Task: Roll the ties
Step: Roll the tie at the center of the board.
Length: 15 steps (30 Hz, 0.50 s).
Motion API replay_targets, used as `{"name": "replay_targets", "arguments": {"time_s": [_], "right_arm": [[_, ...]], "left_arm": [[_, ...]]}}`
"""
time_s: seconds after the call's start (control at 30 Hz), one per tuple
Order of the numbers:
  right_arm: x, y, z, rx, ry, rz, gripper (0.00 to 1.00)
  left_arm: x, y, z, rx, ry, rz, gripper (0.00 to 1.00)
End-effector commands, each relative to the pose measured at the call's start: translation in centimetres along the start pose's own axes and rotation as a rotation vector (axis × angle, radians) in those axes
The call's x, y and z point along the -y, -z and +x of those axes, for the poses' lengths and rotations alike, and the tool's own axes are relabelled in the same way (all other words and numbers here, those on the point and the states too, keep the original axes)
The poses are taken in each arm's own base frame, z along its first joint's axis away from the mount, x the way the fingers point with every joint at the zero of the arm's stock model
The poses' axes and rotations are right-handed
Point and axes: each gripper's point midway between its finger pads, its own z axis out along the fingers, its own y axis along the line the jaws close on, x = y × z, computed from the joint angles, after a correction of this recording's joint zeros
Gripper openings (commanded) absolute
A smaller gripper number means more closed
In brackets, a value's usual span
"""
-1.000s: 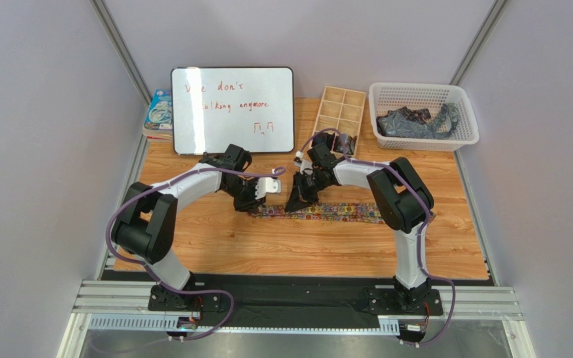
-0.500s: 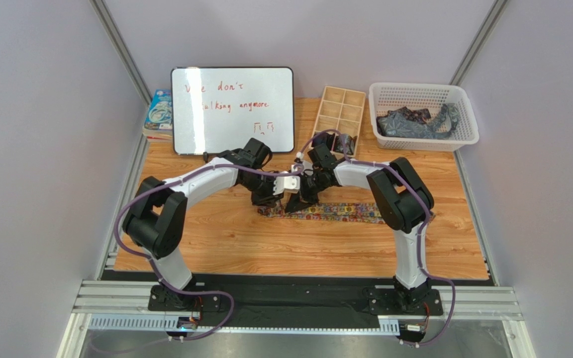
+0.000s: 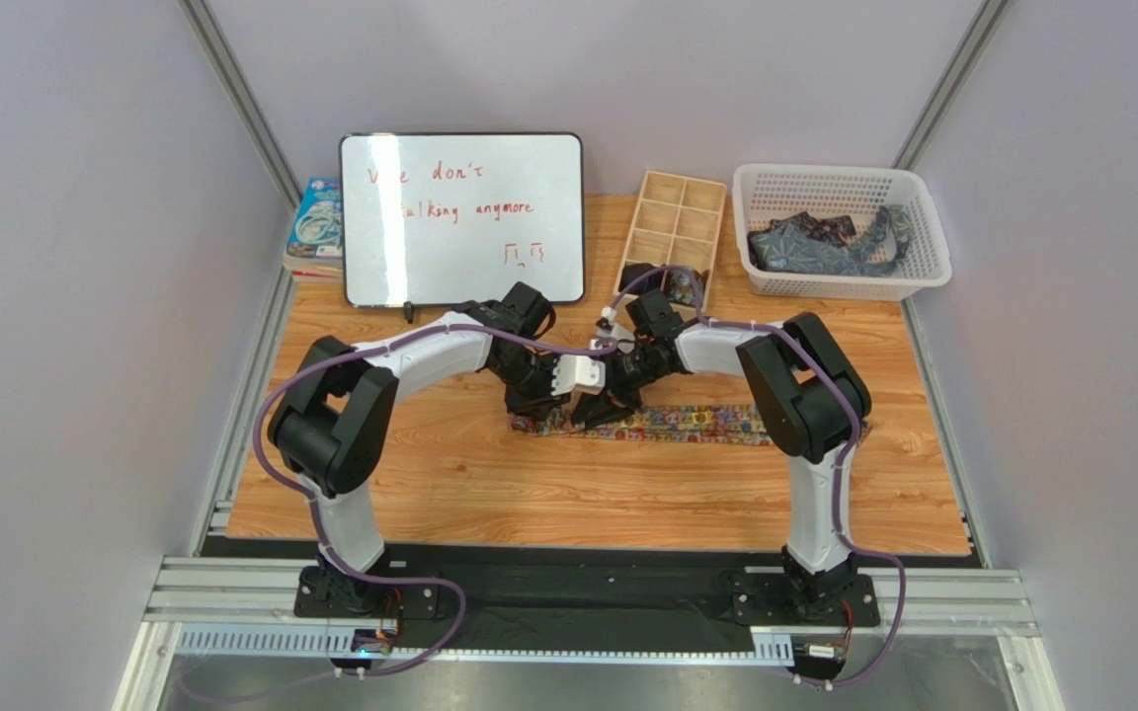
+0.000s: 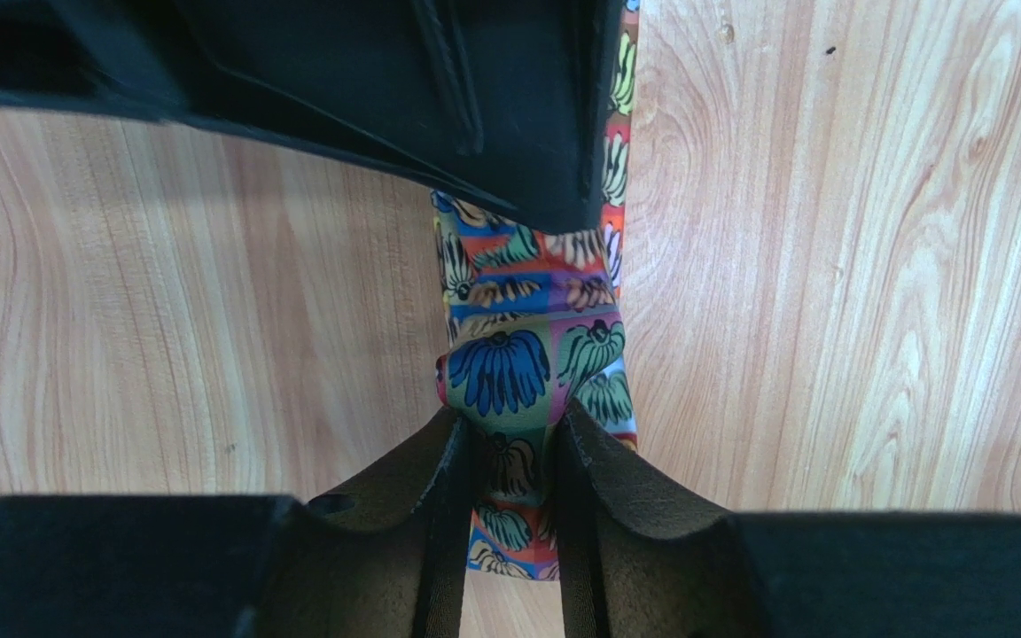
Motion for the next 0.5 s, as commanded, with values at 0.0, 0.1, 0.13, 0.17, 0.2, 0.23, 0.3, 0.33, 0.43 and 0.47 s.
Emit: {"name": "replay_targets", "arguments": {"time_s": [0.0, 0.1, 0.13, 0.17, 0.2, 0.23, 0.3, 0.33, 0.43, 0.47], "right_arm": [[-2.8, 2.5, -0.8, 0.042, 0.031, -0.075, 0.34], [-3.6, 3.0, -1.0, 0.048, 0.030, -0.088, 0.35], [-3.7, 3.0, -0.9, 0.043, 0.029, -0.086, 0.36], [-3.7, 3.0, -0.9, 0.046, 0.032, -0.078, 0.38], [-3.5, 3.0, -0.9, 0.043, 0.042, -0.072, 0.38], [-3.3, 3.0, -0.8, 0.040, 0.040, -0.065, 0.37], [-2.9, 2.8, -1.0, 0.047, 0.038, -0.049, 0.32], [-2.5, 2.6, -1.0, 0.046, 0.038, -0.036, 0.30], [-1.6, 1.9, -1.1, 0.030, 0.038, -0.009, 0.22], [-1.4, 1.7, -1.0, 0.028, 0.034, -0.003, 0.19]], "left_arm": [[0.0, 0.0, -0.4, 0.004, -0.028, 0.006, 0.33], [0.1, 0.4, -0.9, 0.020, -0.029, 0.002, 0.32], [0.1, 0.7, -1.0, 0.026, -0.029, -0.005, 0.33], [0.3, 0.7, -1.1, 0.030, -0.028, -0.001, 0.34], [0.4, 0.8, -1.3, 0.037, -0.027, 0.001, 0.35], [0.5, 0.9, -1.3, 0.037, -0.019, 0.001, 0.38], [0.6, 1.0, -0.9, 0.018, -0.008, 0.001, 0.42], [0.7, 1.1, -0.6, 0.004, -0.014, 0.003, 0.47], [0.6, 1.7, 0.5, -0.012, 0.003, -0.008, 0.55], [0.7, 1.9, 0.8, -0.013, 0.009, -0.003, 0.57]]}}
